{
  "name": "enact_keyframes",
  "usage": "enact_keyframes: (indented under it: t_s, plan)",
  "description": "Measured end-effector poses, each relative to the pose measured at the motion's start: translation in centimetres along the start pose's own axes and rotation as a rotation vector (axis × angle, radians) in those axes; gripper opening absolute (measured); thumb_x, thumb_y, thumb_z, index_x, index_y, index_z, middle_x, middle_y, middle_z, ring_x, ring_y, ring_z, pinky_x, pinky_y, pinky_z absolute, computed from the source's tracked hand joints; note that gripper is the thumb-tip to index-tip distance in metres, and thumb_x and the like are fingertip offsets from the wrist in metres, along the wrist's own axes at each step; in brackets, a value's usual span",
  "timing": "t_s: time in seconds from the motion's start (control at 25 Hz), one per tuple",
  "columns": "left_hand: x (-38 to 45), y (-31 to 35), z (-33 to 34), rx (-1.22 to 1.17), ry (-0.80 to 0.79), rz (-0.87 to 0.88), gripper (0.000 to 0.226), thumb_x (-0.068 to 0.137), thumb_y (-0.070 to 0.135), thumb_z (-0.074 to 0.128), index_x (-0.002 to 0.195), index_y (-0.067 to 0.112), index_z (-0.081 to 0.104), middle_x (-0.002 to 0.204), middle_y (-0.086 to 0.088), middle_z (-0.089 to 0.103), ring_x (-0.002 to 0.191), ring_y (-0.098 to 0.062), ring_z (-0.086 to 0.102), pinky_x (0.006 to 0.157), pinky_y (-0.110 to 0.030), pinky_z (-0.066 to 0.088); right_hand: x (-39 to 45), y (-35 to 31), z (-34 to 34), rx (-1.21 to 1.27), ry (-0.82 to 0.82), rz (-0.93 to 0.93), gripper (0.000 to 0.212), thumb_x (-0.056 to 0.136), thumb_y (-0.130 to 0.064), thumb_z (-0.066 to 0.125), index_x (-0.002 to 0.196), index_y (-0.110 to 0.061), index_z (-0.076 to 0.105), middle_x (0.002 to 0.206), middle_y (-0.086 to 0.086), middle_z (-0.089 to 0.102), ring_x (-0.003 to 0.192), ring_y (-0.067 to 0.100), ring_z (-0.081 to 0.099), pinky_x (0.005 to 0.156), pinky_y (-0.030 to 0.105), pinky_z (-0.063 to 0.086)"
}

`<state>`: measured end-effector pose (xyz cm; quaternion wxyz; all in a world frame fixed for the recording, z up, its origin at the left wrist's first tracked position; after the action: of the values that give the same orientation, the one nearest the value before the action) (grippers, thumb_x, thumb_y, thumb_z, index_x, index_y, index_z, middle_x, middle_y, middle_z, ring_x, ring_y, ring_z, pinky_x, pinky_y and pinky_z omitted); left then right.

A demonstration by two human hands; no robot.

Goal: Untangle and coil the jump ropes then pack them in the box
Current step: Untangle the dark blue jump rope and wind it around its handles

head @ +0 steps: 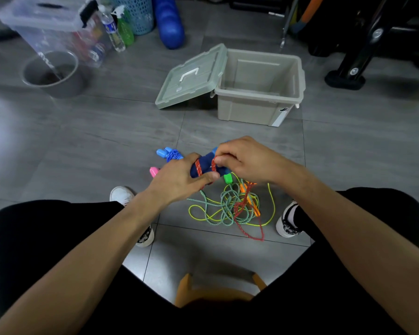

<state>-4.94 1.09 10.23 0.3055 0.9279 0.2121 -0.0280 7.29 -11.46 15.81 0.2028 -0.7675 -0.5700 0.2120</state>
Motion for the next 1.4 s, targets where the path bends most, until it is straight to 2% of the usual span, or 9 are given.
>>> enact_keyframes:
  t_s: [0.2,0.32,0.56,0.8,0.96,1.08,1.16,1.32,1.4]
  plan:
    - [-0.6,1.5,0.6,0.257,0.036,0.133,0.066,0.072,0.084,0.034,0.101,0.026,0.051,0.079,0.001,0.063,0.076,-0.024,0.060,0.066,-0.038,0.050,1.0,-1.1,0.3,-0.058,-0.037,-0.030,0.019,0.090,-0.035,0.057,0.085,-0.020,0.068,0.078,-0.005,0.065,0.073,0.009,0.050,0.074,0.041,0.049]
    - [-0.5,1.3,0.9,0.271,0.046,0.142,0.065,0.067,0.089,0.030,0.091,0.032,0.049,0.076,0.001,0.063,0.075,-0.024,0.061,0.063,-0.035,0.048,1.1,-2.3,0.6,0.009,-0.081,-0.002,0.020,0.090,-0.033,0.059,0.081,-0.017,0.068,0.065,-0.009,0.058,0.066,0.008,0.051,0.072,0.036,0.048]
    - [0.2,-0.2,-0.6,0.062,0.050,-0.057,0.051,0.068,0.071,0.060,0.082,0.024,0.045,0.065,0.004,0.061,0.063,-0.020,0.060,0.059,-0.031,0.046,-0.2,-2.6,0.0,0.301,-0.104,0.109,0.021,0.091,-0.023,0.059,0.079,-0.010,0.070,0.060,-0.006,0.062,0.053,-0.003,0.052,0.054,0.011,0.036]
    - [-1.3,2.0,0.3,0.366,0.024,0.315,0.045,0.079,0.064,0.057,0.096,0.023,0.049,0.077,0.002,0.058,0.074,-0.028,0.058,0.061,-0.032,0.039,1.2,-0.3,-2.8,0.095,0.051,0.125,0.023,0.072,-0.035,0.079,0.068,-0.015,0.069,0.058,-0.002,0.058,0.052,0.005,0.043,0.051,0.018,0.033]
    - [-1.9,1.5,-0.6,0.045,-0.045,0.376,0.041,0.075,0.062,0.057,0.085,0.023,0.050,0.067,0.006,0.057,0.067,-0.024,0.059,0.059,-0.035,0.044,1.4,2.3,-2.5,0.297,-0.057,0.111,0.017,0.078,-0.027,0.076,0.075,-0.011,0.072,0.060,0.004,0.058,0.054,0.006,0.042,0.054,0.023,0.034]
    - [-1.8,0.3,-2.2,-0.400,-0.059,0.274,0.037,0.077,0.048,0.067,0.092,0.014,0.060,0.070,-0.003,0.064,0.061,-0.026,0.063,0.059,-0.044,0.052,1.1,4.2,-2.2,0.469,0.018,0.142,0.009,0.087,-0.012,0.066,0.085,-0.004,0.071,0.051,-0.015,0.058,0.048,-0.003,0.047,0.051,0.009,0.035]
    - [-2.0,-0.4,-2.8,-0.665,-0.042,0.168,0.038,0.075,0.040,0.070,0.098,0.010,0.062,0.073,-0.010,0.065,0.060,-0.030,0.062,0.057,-0.042,0.053,0.8,5.1,-1.5,0.462,0.041,0.192,0.010,0.090,-0.007,0.060,0.088,-0.007,0.070,0.045,-0.018,0.054,0.042,-0.003,0.044,0.046,0.010,0.032]
    - [-1.6,-0.7,-3.2,-0.960,0.158,-0.005,0.038,0.076,0.036,0.068,0.100,0.006,0.064,0.079,-0.009,0.065,0.070,-0.024,0.060,0.062,-0.036,0.052,0.3,5.2,0.8,0.423,0.013,0.207,0.013,0.090,-0.018,0.062,0.080,-0.019,0.070,0.059,-0.008,0.059,0.052,0.000,0.045,0.053,0.016,0.037]
    - [-1.3,-0.9,-3.5,-0.898,0.273,-0.126,0.029,0.084,0.033,0.068,0.097,0.008,0.065,0.076,0.001,0.069,0.067,-0.017,0.064,0.062,-0.033,0.053,0.3,3.4,1.9,0.303,-0.040,0.155,0.018,0.093,-0.022,0.059,0.079,-0.015,0.070,0.062,-0.005,0.059,0.056,0.003,0.048,0.057,0.024,0.037]
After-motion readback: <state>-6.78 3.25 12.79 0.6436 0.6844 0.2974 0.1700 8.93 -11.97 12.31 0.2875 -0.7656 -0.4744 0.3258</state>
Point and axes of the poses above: each hand's wrist, its own x-axis towards the middle knuckle, its own z-axis out of the palm, y = z × x, the point moved 3 cm from there along x, towards the middle knuckle
